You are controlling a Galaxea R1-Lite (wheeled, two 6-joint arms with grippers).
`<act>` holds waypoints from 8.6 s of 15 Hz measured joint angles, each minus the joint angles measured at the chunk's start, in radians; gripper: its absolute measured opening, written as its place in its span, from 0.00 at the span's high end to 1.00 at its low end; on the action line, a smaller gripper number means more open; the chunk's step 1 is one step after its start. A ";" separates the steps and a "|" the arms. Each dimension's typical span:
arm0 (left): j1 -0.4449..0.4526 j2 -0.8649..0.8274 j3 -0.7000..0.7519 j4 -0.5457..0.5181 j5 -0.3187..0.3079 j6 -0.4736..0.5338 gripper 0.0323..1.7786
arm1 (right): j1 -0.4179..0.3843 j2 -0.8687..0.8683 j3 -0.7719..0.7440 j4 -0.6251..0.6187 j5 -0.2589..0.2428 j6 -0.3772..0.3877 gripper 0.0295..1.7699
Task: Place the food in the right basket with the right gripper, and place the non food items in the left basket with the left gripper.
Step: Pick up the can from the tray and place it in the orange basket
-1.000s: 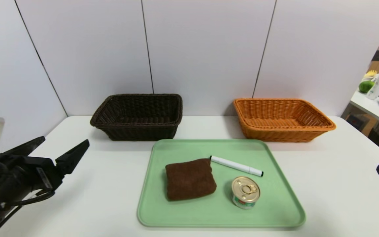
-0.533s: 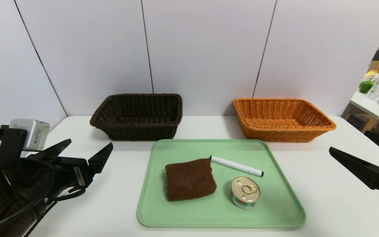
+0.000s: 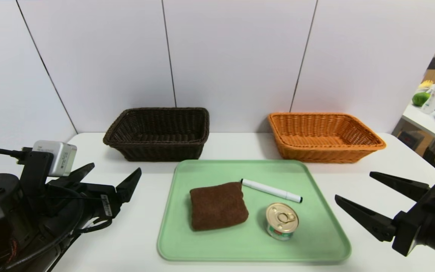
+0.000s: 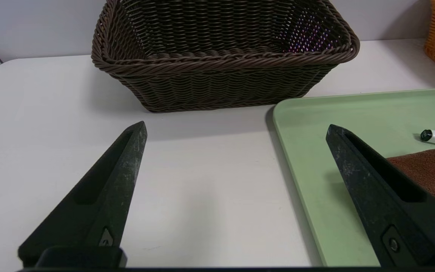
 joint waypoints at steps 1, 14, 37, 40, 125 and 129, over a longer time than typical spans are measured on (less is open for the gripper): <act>-0.005 0.000 -0.001 0.000 0.001 0.000 0.05 | 0.018 0.021 0.023 -0.036 -0.009 0.002 0.04; -0.051 -0.009 -0.007 0.000 0.040 0.003 0.05 | 0.225 0.408 0.270 -0.642 -0.045 0.033 0.04; -0.051 -0.035 0.009 0.001 0.039 0.001 0.05 | 0.245 0.760 0.241 -0.864 -0.083 -0.012 0.04; -0.051 -0.037 0.013 0.001 0.039 0.002 0.05 | 0.239 0.786 0.214 -0.864 -0.077 -0.020 0.04; -0.123 0.006 0.026 0.004 0.064 0.007 0.05 | -0.344 0.959 -1.131 0.440 -0.050 -0.226 0.33; -0.122 0.006 0.024 0.004 0.063 0.007 0.05 | -0.343 0.957 -1.131 0.441 -0.052 -0.227 0.21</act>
